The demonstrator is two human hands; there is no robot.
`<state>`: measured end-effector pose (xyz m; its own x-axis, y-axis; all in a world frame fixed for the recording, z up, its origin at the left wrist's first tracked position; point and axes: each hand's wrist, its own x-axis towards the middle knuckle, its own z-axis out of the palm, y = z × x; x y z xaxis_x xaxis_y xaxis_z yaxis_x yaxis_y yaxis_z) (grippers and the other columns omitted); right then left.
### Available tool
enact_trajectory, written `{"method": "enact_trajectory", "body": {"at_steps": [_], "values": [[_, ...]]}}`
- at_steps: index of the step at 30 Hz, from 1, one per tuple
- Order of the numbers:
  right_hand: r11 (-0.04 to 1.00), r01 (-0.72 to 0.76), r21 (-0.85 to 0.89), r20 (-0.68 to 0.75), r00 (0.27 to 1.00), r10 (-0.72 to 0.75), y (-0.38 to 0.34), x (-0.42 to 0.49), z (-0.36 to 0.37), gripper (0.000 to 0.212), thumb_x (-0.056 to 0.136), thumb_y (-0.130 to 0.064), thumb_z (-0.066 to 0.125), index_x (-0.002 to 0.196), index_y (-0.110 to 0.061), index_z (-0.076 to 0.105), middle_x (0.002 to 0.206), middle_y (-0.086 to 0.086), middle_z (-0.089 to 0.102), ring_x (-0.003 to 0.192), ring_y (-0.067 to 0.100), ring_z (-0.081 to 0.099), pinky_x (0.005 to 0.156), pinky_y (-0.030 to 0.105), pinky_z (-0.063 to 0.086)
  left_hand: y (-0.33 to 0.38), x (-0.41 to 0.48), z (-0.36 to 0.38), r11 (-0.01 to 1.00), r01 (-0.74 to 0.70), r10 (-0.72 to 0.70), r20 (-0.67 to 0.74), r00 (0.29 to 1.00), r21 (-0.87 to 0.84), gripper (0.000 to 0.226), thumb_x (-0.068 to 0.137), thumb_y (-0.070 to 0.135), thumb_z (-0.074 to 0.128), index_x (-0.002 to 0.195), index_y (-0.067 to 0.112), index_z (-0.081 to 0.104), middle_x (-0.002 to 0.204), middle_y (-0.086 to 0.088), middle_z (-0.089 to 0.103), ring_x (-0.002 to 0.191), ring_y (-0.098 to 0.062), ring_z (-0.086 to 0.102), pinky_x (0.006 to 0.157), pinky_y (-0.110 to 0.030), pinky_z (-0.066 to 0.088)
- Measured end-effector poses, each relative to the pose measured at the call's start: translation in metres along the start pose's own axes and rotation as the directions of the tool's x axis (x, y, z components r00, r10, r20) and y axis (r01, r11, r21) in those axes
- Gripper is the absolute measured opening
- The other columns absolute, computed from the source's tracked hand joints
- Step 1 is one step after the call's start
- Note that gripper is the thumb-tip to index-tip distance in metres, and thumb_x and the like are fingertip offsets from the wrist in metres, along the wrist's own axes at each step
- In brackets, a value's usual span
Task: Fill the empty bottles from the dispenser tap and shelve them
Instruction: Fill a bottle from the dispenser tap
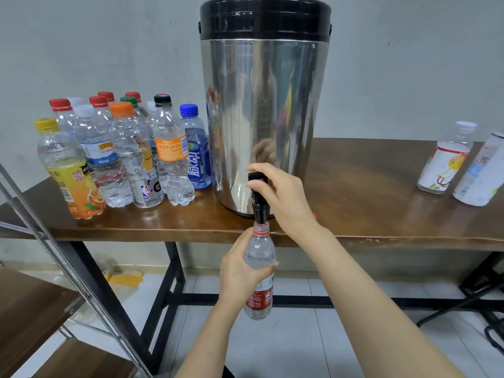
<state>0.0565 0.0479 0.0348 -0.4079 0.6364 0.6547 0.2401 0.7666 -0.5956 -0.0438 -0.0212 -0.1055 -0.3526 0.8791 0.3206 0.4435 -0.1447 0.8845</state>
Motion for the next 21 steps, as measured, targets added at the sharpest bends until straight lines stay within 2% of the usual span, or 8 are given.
{"method": "enact_trajectory", "body": {"at_steps": [2, 6, 8, 11, 13, 16, 18, 21], "values": [[0.998, -0.061, -0.003, -0.017, 0.998, 0.061, 0.008, -0.012, -0.005, 0.033, 0.095, -0.025, 0.06, 0.128, -0.021, 0.061, 0.104, -0.013, 0.06, 0.083, 0.003, 0.055, 0.076, 0.011, 0.044, -0.001, 0.0, 0.0, 1.0, -0.01, 0.01, -0.004, 1.0, -0.011, 0.083, 0.064, 0.026, 0.091, 0.114, 0.071, 0.043, 0.115, 0.045, 0.055, 0.113, 0.012, 0.054, 0.098, -0.025, 0.05], [0.976, -0.17, -0.139, -0.184, 0.972, 0.144, 0.041, -0.037, -0.021, 0.02, 0.095, -0.024, 0.062, 0.112, -0.015, 0.064, 0.096, -0.01, 0.054, 0.078, 0.004, 0.053, 0.073, 0.01, 0.04, 0.006, -0.004, 0.0, 1.0, -0.015, 0.015, 0.013, 1.0, -0.022, 0.083, 0.067, 0.021, 0.09, 0.109, 0.075, 0.043, 0.112, 0.051, 0.051, 0.108, 0.022, 0.051, 0.085, -0.008, 0.044], [0.916, -0.3, -0.265, -0.186, 0.948, 0.257, 0.059, -0.045, -0.029, 0.022, 0.096, -0.025, 0.062, 0.114, -0.012, 0.062, 0.105, -0.004, 0.054, 0.088, 0.005, 0.052, 0.084, 0.02, 0.044, 0.009, -0.007, 0.0, 1.0, -0.017, 0.017, 0.031, 0.999, -0.007, 0.078, 0.068, 0.022, 0.09, 0.111, 0.067, 0.043, 0.111, 0.056, 0.047, 0.106, 0.027, 0.047, 0.078, -0.001, 0.04], [0.75, -0.438, -0.495, -0.057, 0.878, 0.475, 0.081, -0.055, -0.036, 0.04, 0.099, -0.031, 0.055, 0.133, -0.01, 0.053, 0.131, 0.007, 0.048, 0.118, 0.026, 0.042, 0.099, 0.034, 0.038, 0.013, -0.012, 0.002, 0.998, -0.04, 0.037, 0.063, 0.997, 0.044, 0.085, 0.067, 0.025, 0.09, 0.119, 0.066, 0.036, 0.121, 0.055, 0.04, 0.11, 0.033, 0.037, 0.079, 0.007, 0.033], [0.69, -0.449, -0.568, -0.001, 0.838, 0.545, 0.086, -0.058, -0.036, 0.049, 0.101, -0.034, 0.051, 0.142, -0.01, 0.045, 0.14, 0.009, 0.043, 0.124, 0.03, 0.035, 0.102, 0.037, 0.037, 0.015, -0.016, 0.002, 0.997, -0.044, 0.038, 0.086, 0.996, 0.067, 0.091, 0.067, 0.027, 0.09, 0.122, 0.067, 0.03, 0.134, 0.05, 0.032, 0.112, 0.036, 0.031, 0.08, 0.009, 0.03], [0.666, -0.382, -0.641, 0.045, 0.847, 0.529, 0.087, -0.058, -0.035, 0.05, 0.102, -0.037, 0.047, 0.146, -0.013, 0.042, 0.143, 0.004, 0.044, 0.122, 0.029, 0.036, 0.1, 0.037, 0.038, 0.015, -0.021, 0.003, 0.994, -0.054, 0.044, 0.111, 0.993, 0.092, 0.092, 0.066, 0.027, 0.091, 0.126, 0.064, 0.031, 0.143, 0.046, 0.025, 0.114, 0.036, 0.03, 0.082, 0.01, 0.029], [0.675, -0.352, -0.649, 0.057, 0.862, 0.504, 0.086, -0.057, -0.033, 0.047, 0.101, -0.036, 0.049, 0.143, -0.015, 0.047, 0.139, 0.002, 0.05, 0.119, 0.027, 0.039, 0.097, 0.037, 0.041, 0.015, -0.024, 0.003, 0.992, -0.057, 0.045, 0.107, 0.993, 0.11, 0.089, 0.066, 0.028, 0.091, 0.125, 0.061, 0.034, 0.142, 0.046, 0.025, 0.116, 0.033, 0.031, 0.081, 0.009, 0.03], [0.716, -0.361, -0.598, 0.064, 0.868, 0.492, 0.083, -0.057, -0.033, 0.036, 0.099, -0.029, 0.056, 0.131, -0.015, 0.057, 0.128, 0.003, 0.058, 0.113, 0.024, 0.044, 0.09, 0.038, 0.045, 0.012, -0.029, 0.003, 0.993, -0.048, 0.04, 0.077, 0.996, 0.108, 0.083, 0.065, 0.032, 0.091, 0.12, 0.063, 0.037, 0.13, 0.039, 0.039, 0.115, 0.023, 0.04, 0.082, 0.002, 0.035]]}}
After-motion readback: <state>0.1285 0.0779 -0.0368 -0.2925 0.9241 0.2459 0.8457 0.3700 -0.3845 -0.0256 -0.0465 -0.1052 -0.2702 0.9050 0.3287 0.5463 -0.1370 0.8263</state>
